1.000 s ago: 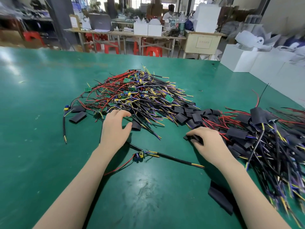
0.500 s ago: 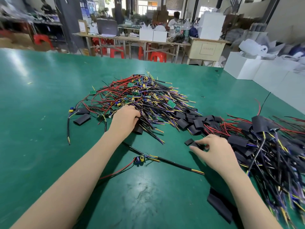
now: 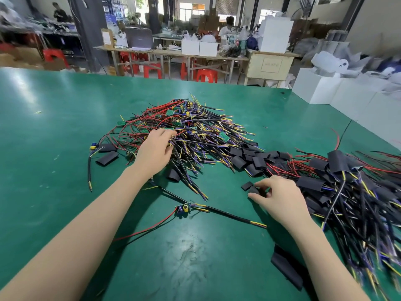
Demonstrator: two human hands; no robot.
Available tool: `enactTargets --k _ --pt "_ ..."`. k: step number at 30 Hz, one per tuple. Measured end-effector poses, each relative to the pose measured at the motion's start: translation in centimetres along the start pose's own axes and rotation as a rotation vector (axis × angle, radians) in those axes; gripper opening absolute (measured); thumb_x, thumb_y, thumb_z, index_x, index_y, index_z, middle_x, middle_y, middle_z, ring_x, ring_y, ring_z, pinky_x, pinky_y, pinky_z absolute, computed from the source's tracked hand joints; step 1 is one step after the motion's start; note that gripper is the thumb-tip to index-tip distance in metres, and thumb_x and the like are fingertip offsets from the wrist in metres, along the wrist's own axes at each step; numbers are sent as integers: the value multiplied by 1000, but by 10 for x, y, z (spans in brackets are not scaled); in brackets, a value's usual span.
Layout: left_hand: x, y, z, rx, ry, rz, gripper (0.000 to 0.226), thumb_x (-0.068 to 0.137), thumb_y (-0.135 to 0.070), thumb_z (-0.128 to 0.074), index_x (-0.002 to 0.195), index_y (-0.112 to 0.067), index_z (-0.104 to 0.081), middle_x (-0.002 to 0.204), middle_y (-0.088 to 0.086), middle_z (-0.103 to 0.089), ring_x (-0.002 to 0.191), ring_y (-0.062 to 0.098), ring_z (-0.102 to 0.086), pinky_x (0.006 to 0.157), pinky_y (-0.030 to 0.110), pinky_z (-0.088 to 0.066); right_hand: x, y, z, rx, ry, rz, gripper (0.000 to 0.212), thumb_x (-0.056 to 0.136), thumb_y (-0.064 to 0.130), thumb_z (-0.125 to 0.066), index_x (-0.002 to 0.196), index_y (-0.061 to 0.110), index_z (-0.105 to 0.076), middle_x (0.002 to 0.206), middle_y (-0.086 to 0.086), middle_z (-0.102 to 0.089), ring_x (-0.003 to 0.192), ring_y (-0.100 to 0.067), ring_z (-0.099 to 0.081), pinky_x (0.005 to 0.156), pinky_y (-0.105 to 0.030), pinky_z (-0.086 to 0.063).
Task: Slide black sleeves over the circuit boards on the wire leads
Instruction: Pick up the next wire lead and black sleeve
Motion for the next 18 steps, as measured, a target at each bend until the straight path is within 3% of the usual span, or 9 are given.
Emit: enactTargets --k 4,9,12,15,18 --pt "8 1 -16 323 213 -107 44 99 -21 -46 143 -18 -42 147 4 -42 133 26 -35 102 41 -37 -1 1 1 -5 -1 9 22 76 40 -73 93 26 -74 81 3 -58 79 -20 -55 68 -30 -44" --pt "14 -1 -6 425 164 -128 35 92 -35 -59 125 -21 -59 124 3 -54 115 24 -44 90 35 -40 0 -2 3 -20 -13 1 20 77 35 -72 93 22 -74 83 1 -58 82 -22 -57 69 -30 -46" --pt "18 2 2 375 194 -117 34 84 -39 -69 114 -24 -68 106 2 -57 102 21 -42 88 35 -42 0 -2 1 -27 -7 -1 20 77 34 -71 87 17 -73 82 -1 -57 80 -22 -56 69 -32 -48" --pt "17 3 7 265 325 -126 32 83 -33 -70 113 -22 -70 103 4 -58 99 22 -44 95 33 -35 1 -1 0 -10 1 6 20 77 34 -71 84 15 -73 80 -1 -56 77 -22 -55 69 -33 -49" --pt "17 1 21 278 319 -165 21 86 -27 -70 107 -26 -73 98 -2 -65 93 18 -43 85 29 -36 1 0 0 -30 4 12 21 77 34 -70 84 15 -73 79 -2 -56 76 -21 -54 67 -31 -46"
Point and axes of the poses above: each hand's wrist, its own x-axis towards the middle knuckle, its own z-axis out of the back of the hand, y = z × x, the point moved 6 cm from there along x, towards the middle knuckle
